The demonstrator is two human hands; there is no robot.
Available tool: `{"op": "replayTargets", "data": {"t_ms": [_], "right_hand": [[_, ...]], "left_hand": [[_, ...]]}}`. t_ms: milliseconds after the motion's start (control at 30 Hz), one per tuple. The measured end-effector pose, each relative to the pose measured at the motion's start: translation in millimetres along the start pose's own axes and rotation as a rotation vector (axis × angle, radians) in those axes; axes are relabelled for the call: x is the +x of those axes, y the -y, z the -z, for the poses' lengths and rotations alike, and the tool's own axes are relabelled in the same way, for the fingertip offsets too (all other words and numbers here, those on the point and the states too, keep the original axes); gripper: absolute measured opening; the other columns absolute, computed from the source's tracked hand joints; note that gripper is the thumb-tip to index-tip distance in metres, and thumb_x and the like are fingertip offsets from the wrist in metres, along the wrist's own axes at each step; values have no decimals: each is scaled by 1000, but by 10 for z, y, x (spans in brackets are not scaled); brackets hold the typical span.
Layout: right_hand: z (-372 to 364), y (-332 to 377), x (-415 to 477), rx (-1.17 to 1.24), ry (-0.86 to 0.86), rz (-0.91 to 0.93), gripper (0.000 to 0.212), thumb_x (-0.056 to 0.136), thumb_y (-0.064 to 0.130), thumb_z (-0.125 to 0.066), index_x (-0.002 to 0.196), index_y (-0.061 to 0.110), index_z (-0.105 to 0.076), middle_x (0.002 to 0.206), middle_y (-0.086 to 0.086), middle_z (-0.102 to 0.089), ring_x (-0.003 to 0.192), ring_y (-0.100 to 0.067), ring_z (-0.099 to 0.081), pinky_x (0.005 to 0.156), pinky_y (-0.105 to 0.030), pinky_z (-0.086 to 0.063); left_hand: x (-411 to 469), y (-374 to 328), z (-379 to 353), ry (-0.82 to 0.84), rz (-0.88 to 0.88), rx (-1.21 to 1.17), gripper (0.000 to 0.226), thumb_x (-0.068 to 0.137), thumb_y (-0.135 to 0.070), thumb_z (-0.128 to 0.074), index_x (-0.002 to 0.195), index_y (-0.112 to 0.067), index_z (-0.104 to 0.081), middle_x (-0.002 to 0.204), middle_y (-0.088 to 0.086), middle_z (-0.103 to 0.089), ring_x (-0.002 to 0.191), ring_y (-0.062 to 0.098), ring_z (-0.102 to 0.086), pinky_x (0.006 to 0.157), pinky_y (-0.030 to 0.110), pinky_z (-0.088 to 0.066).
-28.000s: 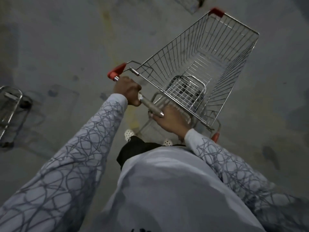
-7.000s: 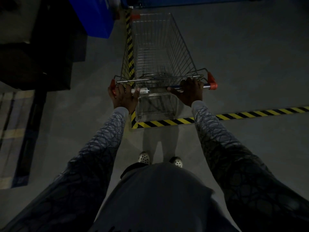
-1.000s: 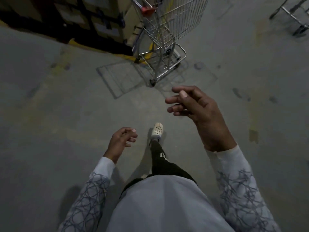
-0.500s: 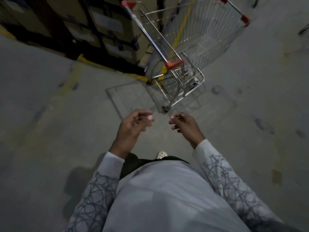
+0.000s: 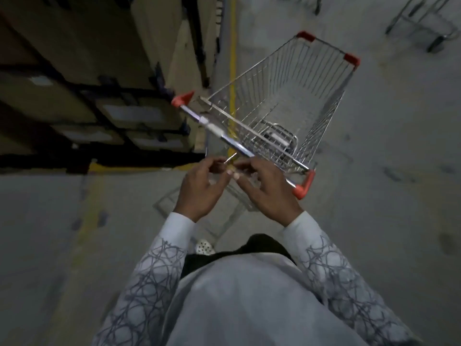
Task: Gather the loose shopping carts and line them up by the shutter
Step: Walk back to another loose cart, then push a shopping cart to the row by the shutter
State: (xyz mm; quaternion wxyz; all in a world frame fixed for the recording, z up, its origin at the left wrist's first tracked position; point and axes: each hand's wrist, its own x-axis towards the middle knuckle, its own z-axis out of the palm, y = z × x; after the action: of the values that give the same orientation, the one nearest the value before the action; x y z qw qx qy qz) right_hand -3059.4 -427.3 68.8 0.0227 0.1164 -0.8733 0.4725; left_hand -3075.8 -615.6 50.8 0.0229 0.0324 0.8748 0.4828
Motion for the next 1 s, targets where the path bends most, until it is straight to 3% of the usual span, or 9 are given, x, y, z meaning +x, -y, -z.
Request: {"op": "replayTargets", "data": {"t_ms": [100,200,267,333,400,500,700,800,1000], "right_hand": [[-44,-78,227,-90,-124,-65,31,98,39,-62,121,19,-68,115,4,-68,108,-14,-61,94,-38,-48],[-79,-308,310,-193,-153,-301,44,91,52,-62,124,22,-64,116,4,-65,109,-20,-58,92,-46,-49],[-106,-475,386,-342,-21,-498,59,87,60,-64,133,25,-57,126,0,-58,120,-25,-52,96,-50,-47],[-154,-621,503,-492,168,-666,64,88,60,-64,141,28,-50,133,-2,-57,126,-28,-53,100,-49,-44],[-197,-730,666,-603,271,-785,49,89,56,-62,130,30,-58,123,-3,-66,114,-30,-63,96,-46,-48],[-187,-877,863,-616,301,-916,43,79,62,-60,111,35,-72,106,0,-73,97,-29,-70,84,-38,-55],[9,-1066,1220,-514,314,-1016,54,77,75,-61,99,28,-75,94,0,-72,84,-24,-68,72,-32,-49],[141,-1162,1374,-519,256,-1051,57,78,76,-59,95,24,-73,94,-4,-71,86,-28,-67,72,-33,-46],[504,-1446,1627,-564,140,-1170,51,74,74,-61,86,26,-73,78,3,-66,72,-23,-62,70,-32,-47]], "left_hand": [[728,104,315,81,-221,206,39,86,-35,-72,121,-18,-65,111,-1,-69,104,14,-61,92,34,-52],[1370,79,424,207,-220,89,28,91,-35,-68,116,-23,-67,106,-3,-70,96,7,-63,83,32,-55],[1775,192,319,223,-195,81,24,93,-42,-61,109,-25,-68,97,-2,-71,89,15,-68,76,36,-57],[2063,402,157,215,-252,357,34,93,-46,-47,97,-20,-69,86,6,-71,81,28,-67,75,38,-53],[2192,605,-12,177,-345,667,39,89,-40,-40,80,-15,-69,67,15,-66,64,34,-63,73,40,-50],[2282,690,-133,145,-405,770,26,80,-29,-51,69,-14,-69,53,12,-60,48,32,-56,70,38,-50],[2819,694,-311,138,-503,765,31,79,-31,-51,59,-11,-62,54,15,-60,48,34,-57,59,32,-44],[3105,560,-469,155,-550,770,29,80,-31,-53,62,-11,-66,53,15,-59,50,34,-57,58,30,-42],[3715,299,-987,263,-622,807,40,84,-41,-43,71,-12,-68,62,16,-66,58,36,-60,63,32,-41]]}}
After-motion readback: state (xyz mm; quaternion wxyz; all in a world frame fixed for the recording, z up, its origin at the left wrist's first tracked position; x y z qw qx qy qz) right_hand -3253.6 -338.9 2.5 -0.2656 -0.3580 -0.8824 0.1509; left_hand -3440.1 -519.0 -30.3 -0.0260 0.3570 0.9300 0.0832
